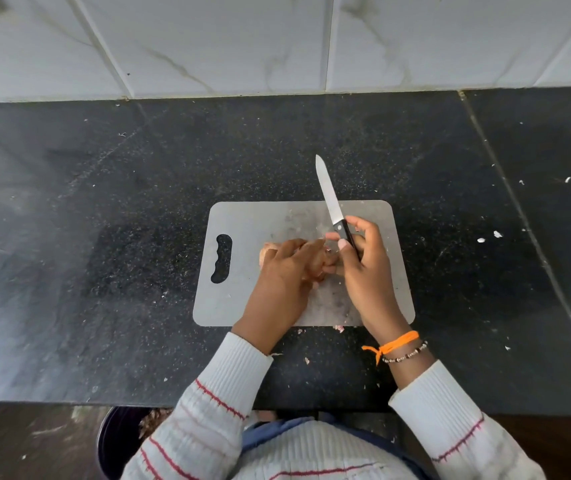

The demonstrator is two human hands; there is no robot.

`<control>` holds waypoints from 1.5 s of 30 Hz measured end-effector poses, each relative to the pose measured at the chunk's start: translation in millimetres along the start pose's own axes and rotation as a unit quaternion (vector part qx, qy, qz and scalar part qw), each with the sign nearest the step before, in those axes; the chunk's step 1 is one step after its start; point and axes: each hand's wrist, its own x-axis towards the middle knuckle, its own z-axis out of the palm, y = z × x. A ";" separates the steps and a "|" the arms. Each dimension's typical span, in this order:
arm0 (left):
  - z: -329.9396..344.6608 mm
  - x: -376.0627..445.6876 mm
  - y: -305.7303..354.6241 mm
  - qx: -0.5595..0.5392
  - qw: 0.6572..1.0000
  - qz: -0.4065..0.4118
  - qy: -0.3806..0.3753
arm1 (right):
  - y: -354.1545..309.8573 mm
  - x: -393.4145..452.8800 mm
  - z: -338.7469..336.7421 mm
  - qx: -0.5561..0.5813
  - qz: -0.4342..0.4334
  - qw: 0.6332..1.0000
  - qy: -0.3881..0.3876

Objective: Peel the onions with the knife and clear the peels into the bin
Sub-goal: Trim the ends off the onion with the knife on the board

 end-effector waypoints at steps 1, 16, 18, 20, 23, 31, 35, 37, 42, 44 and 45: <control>2.0 0.4 0.5 0.001 1.000 -0.009 0.018 | -1.0 1.3 -2.8 0.010 0.009 1.000 -0.004; 13.9 0.9 7.7 -0.003 0.998 -0.022 0.060 | -5.9 -75.3 -40.9 -0.224 -0.085 0.970 -0.041; 15.8 1.6 13.3 -0.019 0.997 -0.037 0.060 | -7.1 -78.0 -39.6 -0.243 -0.083 0.965 -0.052; 16.2 3.7 18.6 -0.047 0.994 -0.071 0.066 | -8.0 -78.8 -39.7 -0.257 -0.076 0.962 -0.054; 16.7 5.0 20.9 -0.069 0.991 -0.083 0.078 | -12.7 -80.6 -41.1 -0.273 -0.072 0.958 -0.057; 18.8 5.3 19.8 -0.076 0.991 -0.076 0.083 | -25.3 -87.7 -42.8 -0.324 -0.050 0.939 -0.099; 19.0 6.3 23.2 -0.075 0.991 -0.069 0.082 | -34.9 -89.6 -44.9 -0.370 -0.001 0.919 -0.135; 18.5 7.1 24.4 -0.069 0.992 -0.071 0.080 | -37.1 -85.4 -42.3 -0.379 0.002 0.915 -0.138; 18.2 8.0 24.8 -0.064 0.992 -0.071 0.082 | -34.6 -67.5 -36.4 -0.400 0.007 0.903 -0.159; 18.1 7.6 25.3 -0.065 0.992 -0.073 0.079 | -39.8 -76.4 -37.9 -0.400 0.016 0.902 -0.160; 17.2 8.4 25.7 -0.067 0.992 -0.075 0.079 | -41.1 -78.6 -37.1 -0.401 0.019 0.901 -0.162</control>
